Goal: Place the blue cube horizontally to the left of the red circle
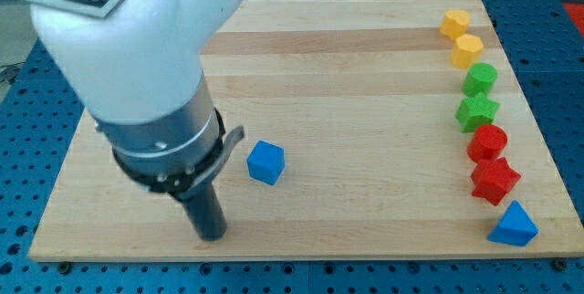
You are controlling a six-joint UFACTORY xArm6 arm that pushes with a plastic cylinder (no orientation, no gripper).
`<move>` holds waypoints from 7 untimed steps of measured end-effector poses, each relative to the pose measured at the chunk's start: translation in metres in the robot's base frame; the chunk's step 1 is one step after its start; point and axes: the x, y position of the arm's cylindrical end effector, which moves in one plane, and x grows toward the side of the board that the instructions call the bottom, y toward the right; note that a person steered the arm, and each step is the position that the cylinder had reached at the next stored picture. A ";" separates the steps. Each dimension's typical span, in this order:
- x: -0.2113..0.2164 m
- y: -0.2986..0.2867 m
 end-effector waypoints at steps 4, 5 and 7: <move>-0.109 0.065; -0.086 0.033; -0.030 -0.021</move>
